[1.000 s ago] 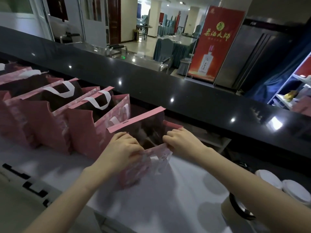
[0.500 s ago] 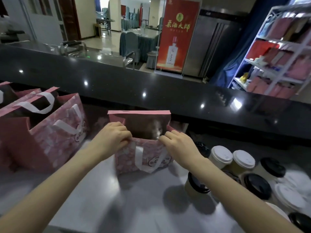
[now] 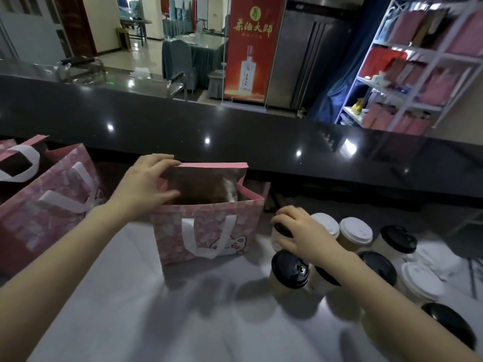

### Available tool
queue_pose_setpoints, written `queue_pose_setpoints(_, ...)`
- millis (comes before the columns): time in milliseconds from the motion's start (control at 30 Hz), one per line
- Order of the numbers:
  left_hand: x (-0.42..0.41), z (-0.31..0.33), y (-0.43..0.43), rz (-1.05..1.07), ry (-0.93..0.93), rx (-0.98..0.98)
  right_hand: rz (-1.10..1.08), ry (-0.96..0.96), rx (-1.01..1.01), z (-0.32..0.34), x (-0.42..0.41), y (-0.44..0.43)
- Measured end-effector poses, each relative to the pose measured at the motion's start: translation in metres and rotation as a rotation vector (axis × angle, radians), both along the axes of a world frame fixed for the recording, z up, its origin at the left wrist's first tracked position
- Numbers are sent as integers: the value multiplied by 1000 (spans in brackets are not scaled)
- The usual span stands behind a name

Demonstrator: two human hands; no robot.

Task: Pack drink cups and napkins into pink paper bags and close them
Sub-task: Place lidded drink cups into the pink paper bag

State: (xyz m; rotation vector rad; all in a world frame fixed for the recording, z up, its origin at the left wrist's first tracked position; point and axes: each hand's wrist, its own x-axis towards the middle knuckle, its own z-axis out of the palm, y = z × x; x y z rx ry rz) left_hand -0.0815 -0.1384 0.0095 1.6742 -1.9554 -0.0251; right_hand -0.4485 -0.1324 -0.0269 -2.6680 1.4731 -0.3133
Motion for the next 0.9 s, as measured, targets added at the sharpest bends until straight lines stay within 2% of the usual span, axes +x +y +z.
queue_pose_setpoints(67,3,-3,-2,-39,-18,116,-26,202,201,-11,-11,5)
queue_pose_setpoints(133,3,-6,-2,-67,-44,173,-13,316,324,-23,-16,12)
queue_pose_setpoints(267,1,-15,10,-131,-173,297,32,426,345,-40,-16,23)
queue_pose_setpoints(467,-8,-20,36,-192,-186,318,78,281,311,-9,-4,41)
queue_pose_setpoints(733,-18,-28,48,-162,-91,298,242,-44,-48,138,27,61)
queue_pose_setpoints(900,-20,-34,50,-155,-113,264,361,-16,-59,126,96,45)
